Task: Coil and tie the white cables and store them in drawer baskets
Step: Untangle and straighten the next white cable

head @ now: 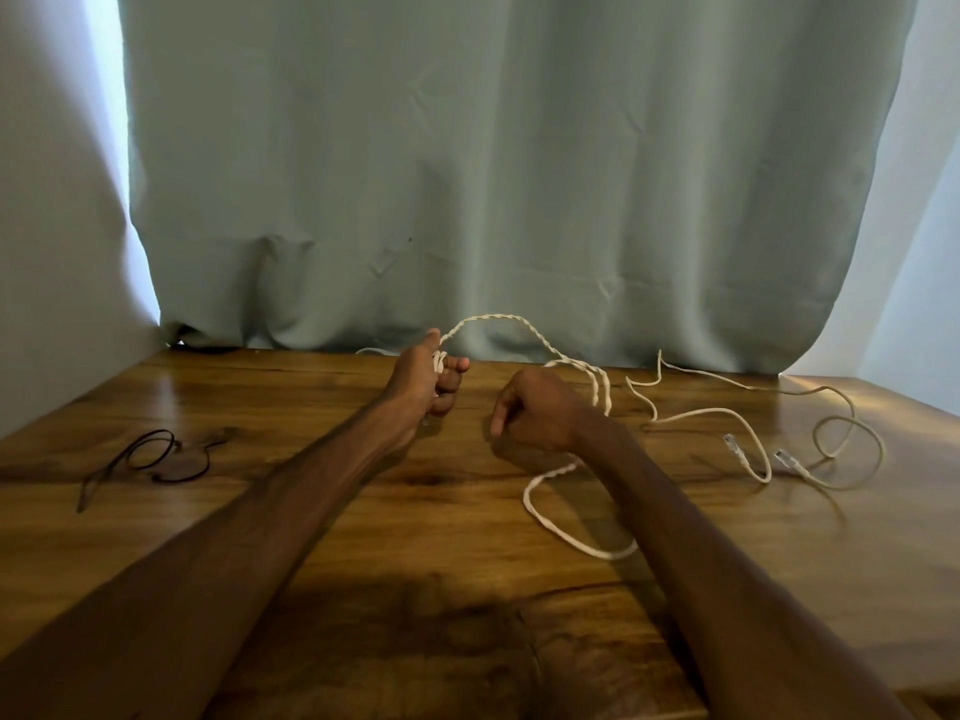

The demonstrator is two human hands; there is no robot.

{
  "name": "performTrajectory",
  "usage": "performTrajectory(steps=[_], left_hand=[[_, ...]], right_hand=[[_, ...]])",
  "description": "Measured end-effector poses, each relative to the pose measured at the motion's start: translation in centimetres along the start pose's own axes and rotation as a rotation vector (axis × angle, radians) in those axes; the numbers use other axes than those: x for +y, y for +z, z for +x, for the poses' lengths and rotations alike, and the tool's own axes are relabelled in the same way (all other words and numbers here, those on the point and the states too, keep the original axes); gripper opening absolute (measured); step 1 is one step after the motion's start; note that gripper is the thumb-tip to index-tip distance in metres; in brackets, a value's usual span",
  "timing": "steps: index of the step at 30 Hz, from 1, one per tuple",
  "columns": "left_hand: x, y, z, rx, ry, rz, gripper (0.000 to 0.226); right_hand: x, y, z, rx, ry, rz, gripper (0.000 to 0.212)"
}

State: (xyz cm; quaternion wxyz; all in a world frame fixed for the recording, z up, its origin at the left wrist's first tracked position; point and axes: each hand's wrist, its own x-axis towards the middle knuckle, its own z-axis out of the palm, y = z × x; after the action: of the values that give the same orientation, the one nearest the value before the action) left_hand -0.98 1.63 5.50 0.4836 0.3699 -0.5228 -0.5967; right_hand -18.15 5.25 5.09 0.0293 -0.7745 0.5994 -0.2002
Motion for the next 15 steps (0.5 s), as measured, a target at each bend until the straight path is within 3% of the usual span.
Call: performTrajectory(steps=[10, 15], left_hand=[[-0.6, 0.9, -0.6, 0.025, 0.132, 0.137, 0.047], [-0.9, 0.6, -0.3, 0.031, 0.131, 0.166, 0.045]], right_hand=[[-0.3, 1.7, 0.7, 0.507, 0.025, 0.202, 0.019], [1.8, 1.5, 0.9, 0.618, 0.098, 0.224, 0.035]])
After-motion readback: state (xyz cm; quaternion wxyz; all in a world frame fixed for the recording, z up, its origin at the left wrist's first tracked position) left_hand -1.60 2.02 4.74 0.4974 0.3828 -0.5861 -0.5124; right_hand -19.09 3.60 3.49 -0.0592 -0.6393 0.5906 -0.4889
